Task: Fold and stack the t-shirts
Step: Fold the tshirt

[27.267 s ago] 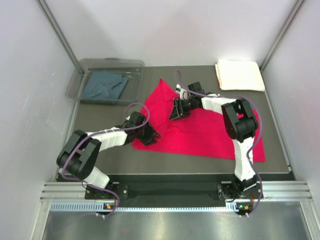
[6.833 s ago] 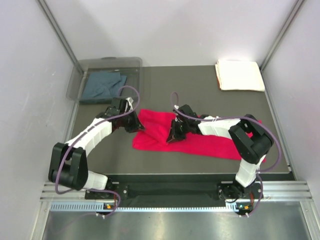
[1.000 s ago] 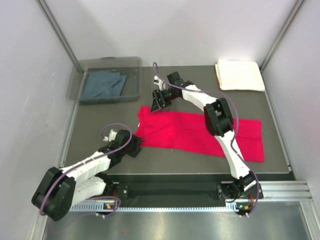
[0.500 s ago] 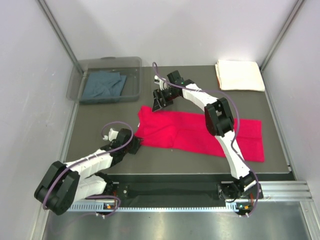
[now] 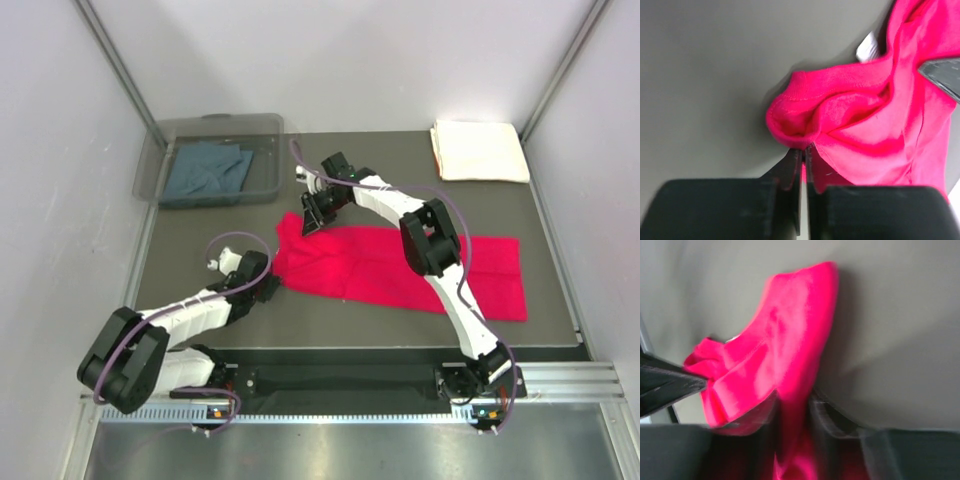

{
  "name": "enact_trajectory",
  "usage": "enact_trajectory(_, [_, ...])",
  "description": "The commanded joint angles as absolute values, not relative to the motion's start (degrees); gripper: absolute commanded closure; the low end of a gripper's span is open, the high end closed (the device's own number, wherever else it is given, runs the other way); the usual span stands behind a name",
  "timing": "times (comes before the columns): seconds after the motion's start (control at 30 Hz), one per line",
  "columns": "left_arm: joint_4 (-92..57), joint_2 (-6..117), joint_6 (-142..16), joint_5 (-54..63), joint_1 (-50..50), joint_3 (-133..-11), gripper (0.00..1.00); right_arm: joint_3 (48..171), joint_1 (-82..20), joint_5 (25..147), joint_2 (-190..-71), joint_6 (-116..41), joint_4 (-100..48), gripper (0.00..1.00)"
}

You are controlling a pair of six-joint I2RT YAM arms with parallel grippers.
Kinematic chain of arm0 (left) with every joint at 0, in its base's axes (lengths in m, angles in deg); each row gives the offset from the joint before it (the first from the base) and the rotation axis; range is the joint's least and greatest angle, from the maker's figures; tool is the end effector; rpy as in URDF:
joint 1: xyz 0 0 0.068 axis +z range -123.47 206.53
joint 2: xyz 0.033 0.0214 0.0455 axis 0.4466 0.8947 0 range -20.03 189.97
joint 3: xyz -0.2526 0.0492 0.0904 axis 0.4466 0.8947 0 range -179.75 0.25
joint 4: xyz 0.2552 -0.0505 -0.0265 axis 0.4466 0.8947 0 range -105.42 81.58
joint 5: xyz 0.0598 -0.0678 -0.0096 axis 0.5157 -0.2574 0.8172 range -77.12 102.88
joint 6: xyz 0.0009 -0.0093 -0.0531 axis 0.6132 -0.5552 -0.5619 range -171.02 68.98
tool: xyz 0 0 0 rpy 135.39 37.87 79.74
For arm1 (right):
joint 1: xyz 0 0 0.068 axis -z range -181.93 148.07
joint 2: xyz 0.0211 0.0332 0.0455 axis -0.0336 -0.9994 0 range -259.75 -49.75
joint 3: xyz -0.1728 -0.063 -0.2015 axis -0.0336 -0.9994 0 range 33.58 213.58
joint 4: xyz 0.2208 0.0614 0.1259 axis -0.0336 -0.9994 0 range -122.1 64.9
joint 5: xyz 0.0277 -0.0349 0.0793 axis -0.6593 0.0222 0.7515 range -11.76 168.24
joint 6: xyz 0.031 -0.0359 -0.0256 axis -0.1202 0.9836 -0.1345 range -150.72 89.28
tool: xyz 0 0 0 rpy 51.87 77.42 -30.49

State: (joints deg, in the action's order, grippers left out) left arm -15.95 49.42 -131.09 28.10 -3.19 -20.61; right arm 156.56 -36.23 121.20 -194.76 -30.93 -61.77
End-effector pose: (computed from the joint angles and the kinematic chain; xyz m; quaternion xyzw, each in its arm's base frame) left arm 0.1841 -0.0944 0.1359 -0.4366 0.8174 -0.2191 0.3051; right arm 0.4307 0.3232 0.1432 -0.3572 0.8277 0.4112 0.1352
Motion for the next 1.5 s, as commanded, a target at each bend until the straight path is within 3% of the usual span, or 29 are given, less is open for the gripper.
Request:
enact_trajectory(0.0, [-15.95,51.15,-126.17,30.72,-2.74,-24.35,1.0,154.25,-36.03,115.61,-196.1,-35.02,-59.66,0.8])
enact_trajectory(0.13, [-16.29,52.04,-123.53,31.07,-2.74,-26.29,1.0,151.36,-31.3,113.58,-193.72,-41.43,-53.33,0.97])
enact_trajectory(0.2, [-16.91,53.26,-122.04,30.11,-2.83,-27.43,1.0,148.81,-29.71,113.66,-192.06,-44.34,-50.52,1.0])
enact_trajectory(0.43, [-17.09,59.41,-115.01,29.05,-4.85,-37.35,1.0,146.87,-24.96,113.4,-189.07,-46.72,-45.5,1.0])
enact_trajectory(0.6, [-13.48,69.15,-105.18,30.63,-4.85,-51.94,1.0,145.9,-22.68,111.38,-187.83,-50.05,-39.79,1.0])
enact_trajectory(0.9, [-18.66,86.11,-94.45,32.13,-2.57,-69.52,1.0,153.71,-19.42,109.97,-191.43,-55.67,-32.49,1.0])
enact_trajectory(1.47, [-30.45,115.04,-83.89,15.52,9.39,-99.32,1.0,171.29,-17.39,99.6,-205.04,-65.26,-20.09,0.99])
